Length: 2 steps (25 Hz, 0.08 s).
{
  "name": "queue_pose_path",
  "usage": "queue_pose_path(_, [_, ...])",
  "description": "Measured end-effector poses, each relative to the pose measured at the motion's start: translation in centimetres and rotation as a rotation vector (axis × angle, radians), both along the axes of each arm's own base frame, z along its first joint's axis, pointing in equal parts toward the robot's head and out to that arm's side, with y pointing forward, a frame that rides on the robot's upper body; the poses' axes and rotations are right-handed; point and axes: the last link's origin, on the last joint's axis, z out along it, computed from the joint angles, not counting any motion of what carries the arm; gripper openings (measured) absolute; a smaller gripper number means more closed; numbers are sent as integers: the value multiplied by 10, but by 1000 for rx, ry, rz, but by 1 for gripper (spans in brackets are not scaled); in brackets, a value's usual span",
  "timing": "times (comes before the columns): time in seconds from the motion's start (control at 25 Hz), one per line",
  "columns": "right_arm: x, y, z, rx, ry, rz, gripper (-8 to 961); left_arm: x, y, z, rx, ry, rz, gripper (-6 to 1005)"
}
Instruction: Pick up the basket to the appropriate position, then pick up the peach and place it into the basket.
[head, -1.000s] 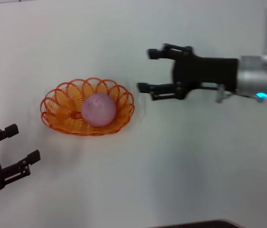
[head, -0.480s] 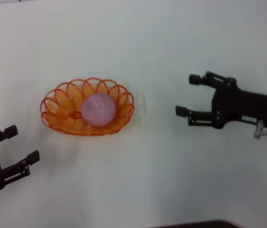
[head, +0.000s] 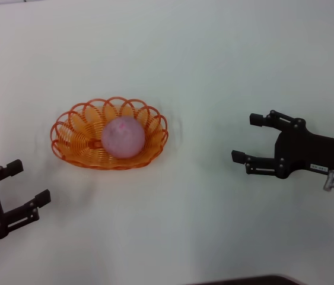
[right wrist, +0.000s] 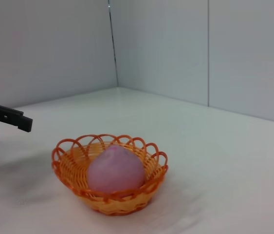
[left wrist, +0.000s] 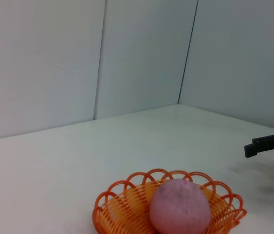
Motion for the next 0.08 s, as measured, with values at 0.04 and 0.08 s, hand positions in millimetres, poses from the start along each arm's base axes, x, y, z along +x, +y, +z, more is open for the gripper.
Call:
queue_pose_path(0.04, [0, 1, -1, 0, -4, 0, 946, 0, 0, 0, 0, 0, -1, 841])
queue_pose_path(0.08, [-1, 2, -1, -1, -7, 2, 946, 0, 0, 0, -1, 0, -2, 841])
